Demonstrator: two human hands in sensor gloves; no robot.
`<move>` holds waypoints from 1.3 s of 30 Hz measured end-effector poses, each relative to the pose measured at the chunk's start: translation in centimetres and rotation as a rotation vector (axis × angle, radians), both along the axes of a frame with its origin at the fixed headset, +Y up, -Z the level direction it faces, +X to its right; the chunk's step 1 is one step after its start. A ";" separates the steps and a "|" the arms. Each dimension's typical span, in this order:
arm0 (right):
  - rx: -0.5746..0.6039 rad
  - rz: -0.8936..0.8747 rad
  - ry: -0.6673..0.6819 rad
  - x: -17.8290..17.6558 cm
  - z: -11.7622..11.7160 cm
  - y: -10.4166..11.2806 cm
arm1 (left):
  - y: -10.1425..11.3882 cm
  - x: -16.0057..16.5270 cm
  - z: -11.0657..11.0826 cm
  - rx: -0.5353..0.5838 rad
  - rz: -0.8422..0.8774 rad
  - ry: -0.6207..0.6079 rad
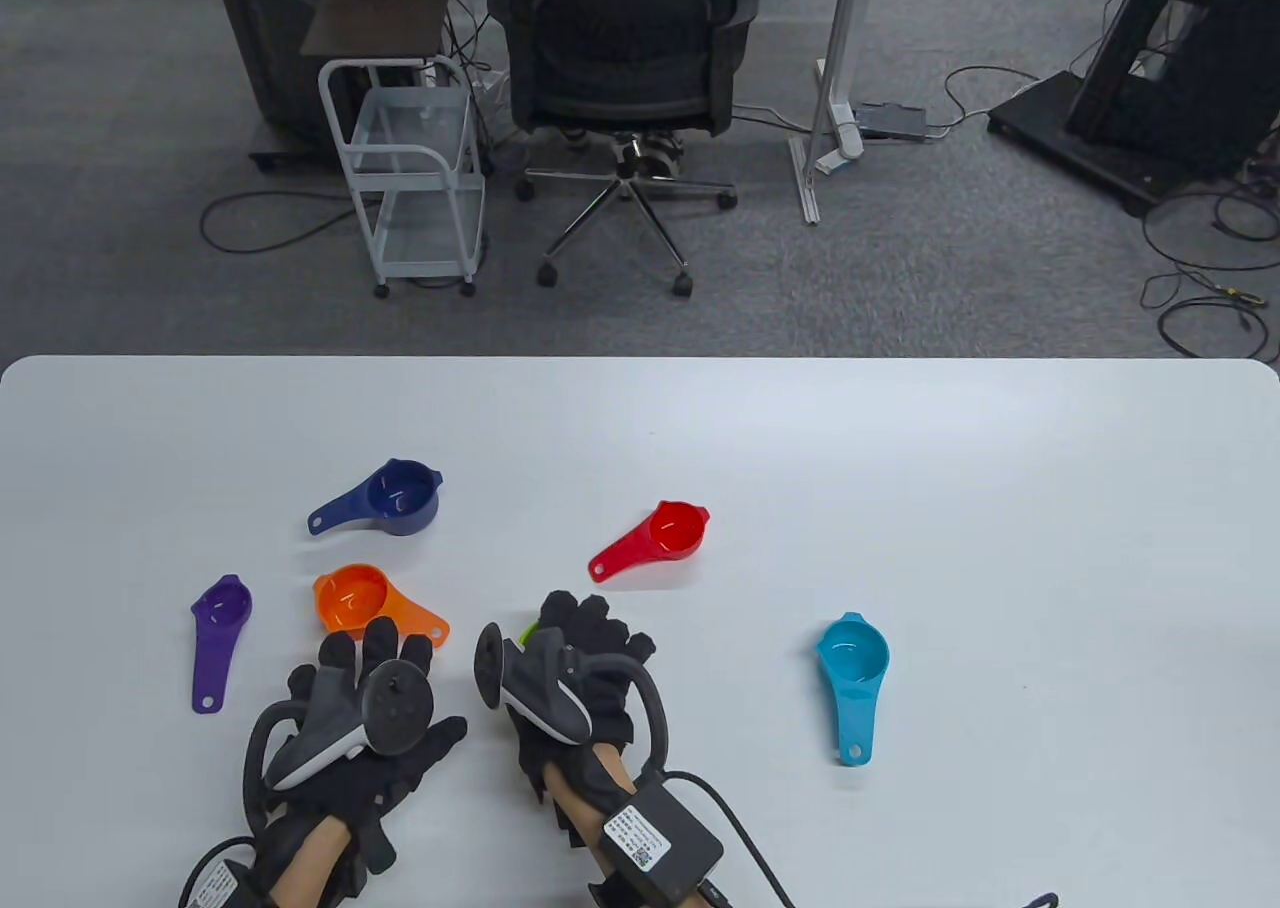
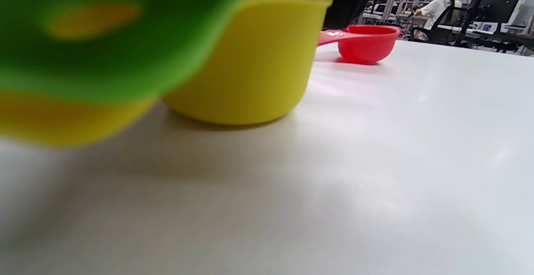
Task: Nest plastic measuring cups
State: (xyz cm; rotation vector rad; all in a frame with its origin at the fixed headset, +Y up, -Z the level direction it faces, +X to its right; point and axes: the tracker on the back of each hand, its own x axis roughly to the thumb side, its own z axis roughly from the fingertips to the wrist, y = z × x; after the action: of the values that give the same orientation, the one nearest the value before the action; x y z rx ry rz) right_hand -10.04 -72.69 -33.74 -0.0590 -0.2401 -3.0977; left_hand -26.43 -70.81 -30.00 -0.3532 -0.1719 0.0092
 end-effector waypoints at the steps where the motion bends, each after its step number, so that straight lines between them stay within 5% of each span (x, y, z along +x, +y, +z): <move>1: 0.001 0.004 0.001 0.0 0.0 0.0 | 0.0 0.0 0.0 -0.002 0.000 0.001; 13: 0.001 -0.093 0.031 1.3 0.4 1.6 | 0.0 -0.1 -0.1 -0.016 0.000 0.009; 18: 0.105 -0.196 0.064 5.1 1.0 4.6 | -0.1 -0.2 -0.1 -0.016 0.004 0.012; 23: 0.140 -0.118 0.050 10.3 1.8 5.5 | -0.1 -0.3 -0.2 -0.012 0.007 0.015; 31: 0.124 -0.087 0.000 18.3 3.2 3.9 | -0.2 -0.4 -0.2 -0.006 -0.001 0.016; 39: 0.094 -0.205 0.017 21.5 3.5 1.3 | -0.3 -0.5 -0.3 0.014 -0.015 0.018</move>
State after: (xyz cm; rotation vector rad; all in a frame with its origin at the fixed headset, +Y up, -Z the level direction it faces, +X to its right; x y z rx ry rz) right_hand 11.45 -71.39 -30.26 -0.1145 -0.0921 -3.3059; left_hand -26.92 -71.09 -30.25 -0.3404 -0.1516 -0.0037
